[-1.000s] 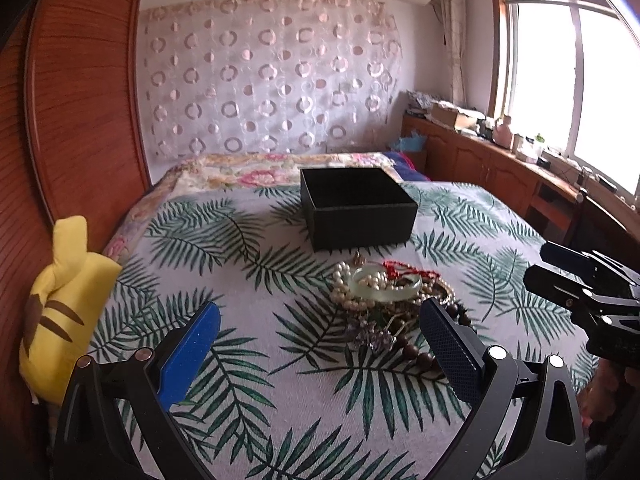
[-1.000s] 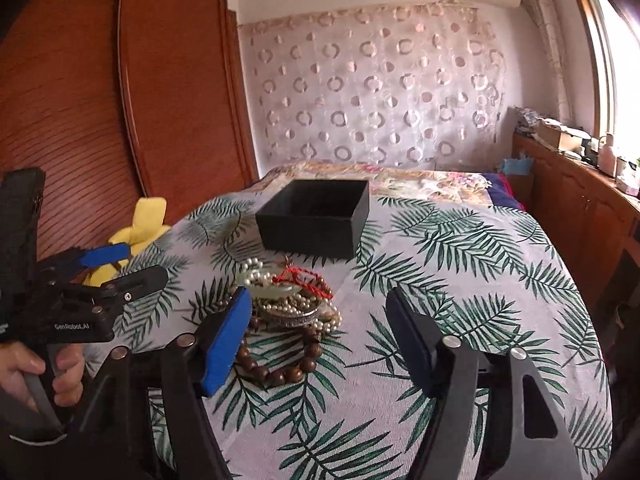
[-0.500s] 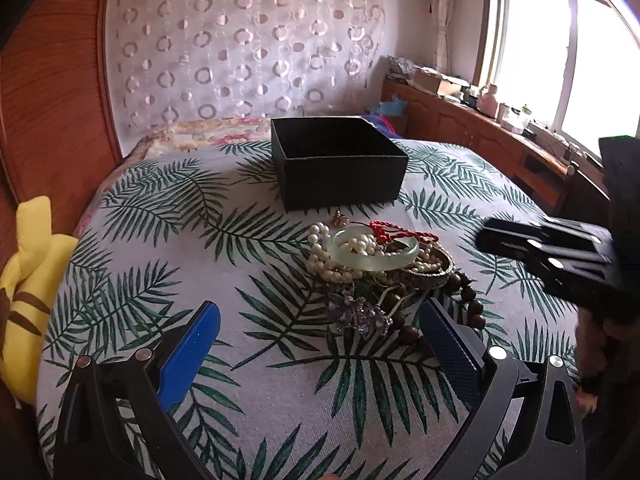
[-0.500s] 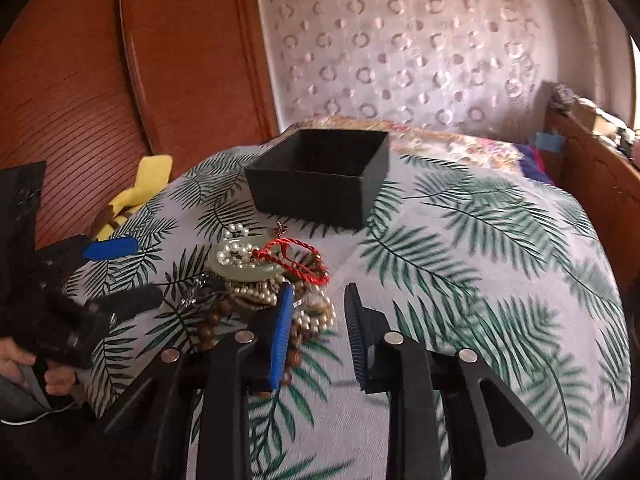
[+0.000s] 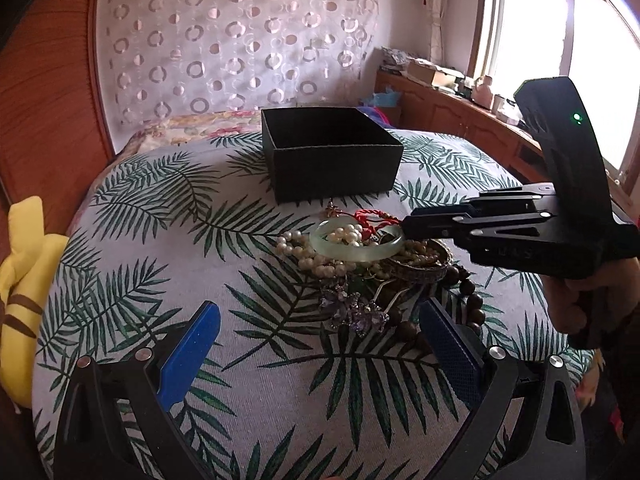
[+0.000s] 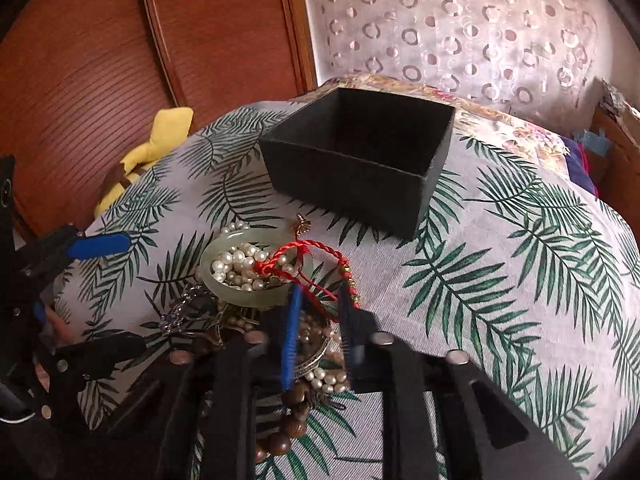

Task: Organize jewelry
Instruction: 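Grasp the red bead bracelet with the right tool while the left tool grasps the jade bangle, then carry both pieces over the black box and open both tools to drop them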

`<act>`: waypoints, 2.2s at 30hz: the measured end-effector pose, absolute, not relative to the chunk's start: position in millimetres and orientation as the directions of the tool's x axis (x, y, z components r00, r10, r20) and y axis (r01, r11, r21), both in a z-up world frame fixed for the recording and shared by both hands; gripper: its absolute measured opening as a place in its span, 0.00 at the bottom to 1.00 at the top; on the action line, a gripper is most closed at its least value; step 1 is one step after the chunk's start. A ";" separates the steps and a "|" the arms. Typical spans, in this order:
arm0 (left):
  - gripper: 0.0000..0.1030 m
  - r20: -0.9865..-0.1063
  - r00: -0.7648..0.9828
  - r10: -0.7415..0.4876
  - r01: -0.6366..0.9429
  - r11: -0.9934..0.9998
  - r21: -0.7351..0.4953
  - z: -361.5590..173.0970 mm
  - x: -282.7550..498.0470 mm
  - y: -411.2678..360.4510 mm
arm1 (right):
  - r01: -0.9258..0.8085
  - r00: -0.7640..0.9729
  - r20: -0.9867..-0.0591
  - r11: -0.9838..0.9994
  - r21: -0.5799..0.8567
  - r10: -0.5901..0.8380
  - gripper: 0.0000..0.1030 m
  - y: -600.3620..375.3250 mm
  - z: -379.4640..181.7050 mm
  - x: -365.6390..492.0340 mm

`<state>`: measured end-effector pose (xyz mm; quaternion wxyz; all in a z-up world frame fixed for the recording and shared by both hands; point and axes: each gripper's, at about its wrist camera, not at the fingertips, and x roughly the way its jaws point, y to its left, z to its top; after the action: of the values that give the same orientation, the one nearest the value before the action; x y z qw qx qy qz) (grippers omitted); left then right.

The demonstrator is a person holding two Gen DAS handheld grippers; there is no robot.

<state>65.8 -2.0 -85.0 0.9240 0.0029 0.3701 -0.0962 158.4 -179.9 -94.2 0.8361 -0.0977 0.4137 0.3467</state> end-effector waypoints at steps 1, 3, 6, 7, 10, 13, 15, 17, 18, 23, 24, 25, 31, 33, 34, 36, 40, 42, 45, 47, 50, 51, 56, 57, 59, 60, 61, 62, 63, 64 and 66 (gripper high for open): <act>0.94 -0.685 0.707 -0.175 0.183 0.981 -0.062 -84.2 66.4 -2.0 | -0.663 0.417 -0.762 0.739 0.118 0.496 0.04 -179.3 -94.1 159.7; 0.94 -0.688 0.704 -0.177 0.188 0.980 -0.060 -83.0 68.4 -2.4 | -0.668 0.424 -0.754 0.735 0.113 0.501 0.03 -181.7 -91.4 158.0; 0.94 -0.691 0.698 -0.187 0.201 0.978 -0.062 -81.5 73.4 -3.8 | -0.657 0.442 -0.735 0.744 0.126 0.515 0.03 -190.6 -85.5 158.5; 0.94 -0.693 0.693 -0.199 0.210 0.975 -0.070 -80.9 76.3 -4.8 | -0.649 0.456 -0.725 0.751 0.125 0.515 0.03 -194.7 -81.6 157.9; 0.94 -0.702 0.679 -0.216 0.231 0.970 -0.075 -80.2 83.5 -8.9 | -0.640 0.473 -0.707 0.757 0.136 0.527 0.03 -205.6 -75.2 153.9; 0.94 -0.706 0.667 -0.238 0.259 0.963 -0.080 -79.1 94.8 -14.8 | -0.632 0.483 -0.694 0.762 0.145 0.533 0.03 -213.7 -71.7 150.4; 0.94 -0.714 0.652 -0.255 0.271 0.958 -0.096 -79.4 105.6 -17.6 | -0.630 0.489 -0.692 0.764 0.140 0.530 0.03 -217.2 -71.5 147.5; 0.91 -0.718 0.644 -0.264 0.279 0.955 -0.101 -78.8 115.0 -19.1 | -0.630 0.489 -0.694 0.764 0.138 0.528 0.03 -218.2 -72.7 144.8; 0.87 -0.719 0.638 -0.275 0.285 0.952 -0.110 -77.9 119.5 -19.8 | -0.629 0.489 -0.695 0.765 0.138 0.527 0.03 -216.7 -73.8 143.9; 0.79 -0.725 0.614 -0.312 0.320 0.938 -0.133 -69.9 140.4 -21.1 | -0.618 0.499 -0.687 0.772 0.146 0.529 0.03 -223.8 -73.3 141.2; 0.79 -0.730 0.601 -0.326 0.330 0.933 -0.144 -68.6 144.9 -21.5 | -0.617 0.501 -0.685 0.773 0.146 0.529 0.03 -224.3 -73.0 140.9; 0.79 -0.736 0.588 -0.336 0.340 0.928 -0.151 -67.6 149.1 -22.5 | -0.615 0.503 -0.683 0.775 0.147 0.529 0.03 -225.7 -72.2 140.9; 0.79 -0.776 0.532 -0.339 0.388 0.912 -0.132 -68.7 164.0 -34.0 | -0.606 0.515 -0.680 0.782 0.142 0.522 0.03 -230.9 -70.6 142.0; 0.79 -0.794 0.511 -0.328 0.411 0.905 -0.109 -71.8 166.5 -41.6 | -0.602 0.519 -0.678 0.786 0.141 0.520 0.03 -232.6 -70.7 141.8; 0.79 -0.803 0.499 -0.324 0.421 0.901 -0.102 -74.1 167.4 -44.5 | -0.600 0.520 -0.678 0.787 0.144 0.520 0.03 -234.8 -70.5 141.9; 0.79 -0.817 0.485 -0.313 0.423 0.901 -0.094 -78.2 169.4 -46.0 | -0.595 0.522 -0.678 0.791 0.144 0.517 0.03 -238.7 -70.3 141.4; 0.79 -0.844 0.451 -0.291 0.425 0.901 -0.084 -89.8 177.0 -47.2 | -0.587 0.526 -0.680 0.796 0.146 0.512 0.03 -244.3 -69.9 142.3; 0.79 -0.845 0.442 -0.302 0.424 0.900 -0.101 -92.9 178.8 -45.9 | -0.584 0.526 -0.680 0.798 0.147 0.511 0.03 -245.7 -69.9 143.4; 0.71 -0.840 0.435 -0.323 0.423 0.897 -0.126 -94.6 179.6 -43.0 | -0.582 0.524 -0.681 0.799 0.152 0.511 0.03 -247.0 -70.6 143.7; 0.66 -0.838 0.435 -0.331 0.429 0.894 -0.131 -93.2 178.7 -42.6 | -0.582 0.525 -0.680 0.799 0.152 0.512 0.03 -247.3 -70.0 143.4; 0.66 -0.832 0.459 -0.313 0.431 0.897 -0.099 -89.7 174.7 -43.2 | -0.584 0.527 -0.677 0.797 0.151 0.514 0.03 -246.2 -67.9 142.7; 0.66 -0.825 0.470 -0.313 0.429 0.898 -0.097 -86.7 173.1 -41.6 | -0.585 0.528 -0.676 0.797 0.150 0.515 0.03 -246.0 -66.8 142.9; 0.66 -0.781 0.528 -0.333 0.405 0.907 -0.113 -64.4 169.0 -29.9 | -0.591 0.540 -0.662 0.794 0.142 0.520 0.03 -242.4 -55.8 144.4; 0.66 -0.772 0.540 -0.336 0.397 0.910 -0.119 -59.7 169.3 -26.4 | -0.593 0.544 -0.658 0.793 0.138 0.521 0.03 -241.2 -52.0 145.0; 0.66 -0.761 0.555 -0.337 0.387 0.914 -0.122 -53.2 170.9 -22.5 | -0.599 0.551 -0.650 0.790 0.129 0.524 0.03 -238.2 -46.0 146.0; 0.66 -0.756 0.564 -0.332 0.383 0.916 -0.117 -49.7 171.7 -20.8 | -0.602 0.554 -0.646 0.789 0.124 0.525 0.03 -236.9 -42.6 146.6; 0.66 -0.752 0.573 -0.325 0.377 0.919 -0.110 -46.5 172.8 -19.2 | -0.606 0.560 -0.639 0.787 0.117 0.527 0.03 -234.6 -37.3 148.1; 0.66 -0.749 0.579 -0.321 0.373 0.922 -0.107 -43.8 174.1 -17.8 | -0.608 0.563 -0.635 0.786 0.115 0.528 0.03 -233.0 -33.8 149.8; 0.66 -0.746 0.585 -0.318 0.368 0.924 -0.105 -40.9 175.9 -16.4 | -0.609 0.568 -0.631 0.785 0.110 0.529 0.03 -230.8 -29.6 152.1; 0.66 -0.742 0.591 -0.315 0.362 0.926 -0.105 -37.3 178.6 -14.7 | -0.610 0.573 -0.626 0.785 0.107 0.530 0.03 -229.2 -25.6 154.6; 0.66 -0.734 0.604 -0.310 0.352 0.930 -0.104 -34.4 179.0 -14.3 | -0.610 0.578 -0.618 0.785 0.108 0.534 0.03 -225.6 -19.9 159.7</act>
<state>179.0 -14.3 -34.4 0.8953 0.0255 0.4046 -0.1849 159.7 -225.6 -19.9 0.8862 -0.0583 0.3272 0.3227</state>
